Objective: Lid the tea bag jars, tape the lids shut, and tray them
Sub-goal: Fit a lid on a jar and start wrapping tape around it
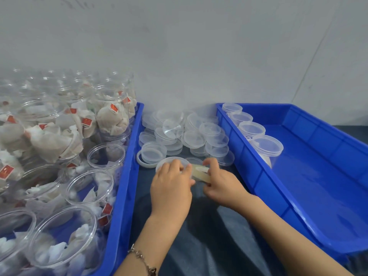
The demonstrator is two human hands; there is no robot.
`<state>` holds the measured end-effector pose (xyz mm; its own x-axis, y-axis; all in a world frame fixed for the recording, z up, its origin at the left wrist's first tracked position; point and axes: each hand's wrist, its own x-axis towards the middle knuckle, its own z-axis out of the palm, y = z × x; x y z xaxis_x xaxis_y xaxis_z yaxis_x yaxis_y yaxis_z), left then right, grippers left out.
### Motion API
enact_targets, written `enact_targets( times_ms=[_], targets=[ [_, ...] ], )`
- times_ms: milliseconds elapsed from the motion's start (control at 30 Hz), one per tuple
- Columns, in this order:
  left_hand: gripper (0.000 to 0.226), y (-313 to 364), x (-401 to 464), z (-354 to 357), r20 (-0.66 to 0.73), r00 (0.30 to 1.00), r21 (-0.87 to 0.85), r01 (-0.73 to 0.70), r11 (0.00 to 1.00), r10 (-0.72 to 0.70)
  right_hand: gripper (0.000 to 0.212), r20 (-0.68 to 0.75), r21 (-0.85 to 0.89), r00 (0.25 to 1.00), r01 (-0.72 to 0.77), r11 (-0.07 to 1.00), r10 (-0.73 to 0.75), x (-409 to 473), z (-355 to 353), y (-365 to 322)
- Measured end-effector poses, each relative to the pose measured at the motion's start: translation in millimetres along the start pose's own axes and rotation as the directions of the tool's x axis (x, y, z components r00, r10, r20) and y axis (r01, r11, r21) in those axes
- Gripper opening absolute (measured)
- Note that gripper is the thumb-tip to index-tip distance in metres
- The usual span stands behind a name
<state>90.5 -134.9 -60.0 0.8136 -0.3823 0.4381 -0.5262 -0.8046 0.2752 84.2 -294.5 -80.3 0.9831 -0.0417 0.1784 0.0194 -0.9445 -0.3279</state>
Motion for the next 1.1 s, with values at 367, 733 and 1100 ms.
enact_targets(
  times_ms=[367,733,1100],
  targets=[
    [0.056,-16,-24,12,-0.149,0.986,-0.336,0.022,0.941,-0.076,0.058,0.003,-0.088,0.998,-0.057,0.994,0.058,-50,-41,-7],
    [0.037,-26,-11,11,-0.047,0.992,-0.482,0.077,0.873,-0.113,0.041,-0.489,-0.469,0.84,-0.027,0.883,-0.234,-13,-15,21],
    [0.033,-27,-9,9,-0.037,0.993,-0.521,0.077,0.85,-0.113,0.061,-0.566,-0.398,0.788,-0.004,0.918,-0.242,21,8,16]
  ],
)
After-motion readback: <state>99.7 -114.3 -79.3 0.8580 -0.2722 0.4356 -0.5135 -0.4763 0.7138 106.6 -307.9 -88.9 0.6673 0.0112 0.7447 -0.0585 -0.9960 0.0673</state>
